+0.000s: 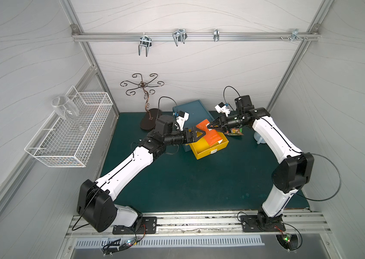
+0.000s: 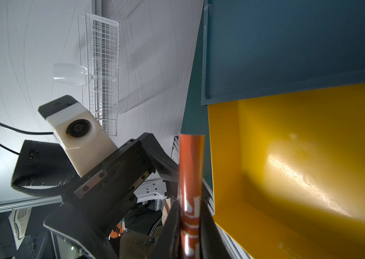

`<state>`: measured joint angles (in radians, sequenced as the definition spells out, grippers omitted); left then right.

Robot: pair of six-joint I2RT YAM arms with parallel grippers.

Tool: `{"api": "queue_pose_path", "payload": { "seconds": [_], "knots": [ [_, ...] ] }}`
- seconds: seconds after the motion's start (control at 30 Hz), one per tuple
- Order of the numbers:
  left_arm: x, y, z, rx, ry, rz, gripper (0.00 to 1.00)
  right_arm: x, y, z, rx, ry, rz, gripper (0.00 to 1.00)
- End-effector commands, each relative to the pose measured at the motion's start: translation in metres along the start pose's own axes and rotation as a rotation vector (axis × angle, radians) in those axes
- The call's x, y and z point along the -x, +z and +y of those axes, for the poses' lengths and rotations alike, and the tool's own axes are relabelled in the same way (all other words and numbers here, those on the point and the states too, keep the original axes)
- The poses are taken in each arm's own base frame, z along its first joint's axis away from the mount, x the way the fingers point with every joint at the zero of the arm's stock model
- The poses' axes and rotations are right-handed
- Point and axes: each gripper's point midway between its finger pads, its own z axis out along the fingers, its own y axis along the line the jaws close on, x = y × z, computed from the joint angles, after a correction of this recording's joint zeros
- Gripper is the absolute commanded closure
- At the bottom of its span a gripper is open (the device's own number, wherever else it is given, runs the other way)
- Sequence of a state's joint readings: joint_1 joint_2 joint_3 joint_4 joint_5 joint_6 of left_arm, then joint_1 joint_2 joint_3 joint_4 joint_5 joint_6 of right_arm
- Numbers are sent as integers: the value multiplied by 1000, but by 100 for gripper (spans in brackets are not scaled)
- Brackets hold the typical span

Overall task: Take the postcards out of the drawer
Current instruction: Pick up the postcard from the drawer.

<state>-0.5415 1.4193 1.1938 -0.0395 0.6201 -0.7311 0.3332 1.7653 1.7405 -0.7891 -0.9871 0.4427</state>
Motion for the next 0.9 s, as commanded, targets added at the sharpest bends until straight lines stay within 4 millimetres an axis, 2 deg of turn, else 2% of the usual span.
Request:
{"api": "queue_pose_path", "payload": {
  "seconds": [0.0, 0.23, 0.37, 0.47, 0.63, 0.73, 0.87],
  "knots": [
    [10, 11, -18, -100, -13, -15, 10, 4, -10, 25, 55, -55, -42, 84],
    [17, 23, -18, -131, -41, -33, 15, 3, -10, 26, 67, -53, -53, 83],
    [23, 25, -22, -156, -44, -51, 29, 4, -10, 23, 66, -46, -59, 83],
    [27, 27, -24, -176, -53, -66, 34, 4, -9, 23, 76, -41, -63, 83],
    [28, 33, -23, -197, -72, -61, 52, 3, -8, 22, 79, -35, -67, 83],
    [29, 35, -23, -211, -85, -65, 58, 2, -8, 22, 85, -40, -72, 83],
    [27, 36, -19, -205, -78, -66, 78, 2, -8, 23, 88, -57, -77, 78]
  ]
}}
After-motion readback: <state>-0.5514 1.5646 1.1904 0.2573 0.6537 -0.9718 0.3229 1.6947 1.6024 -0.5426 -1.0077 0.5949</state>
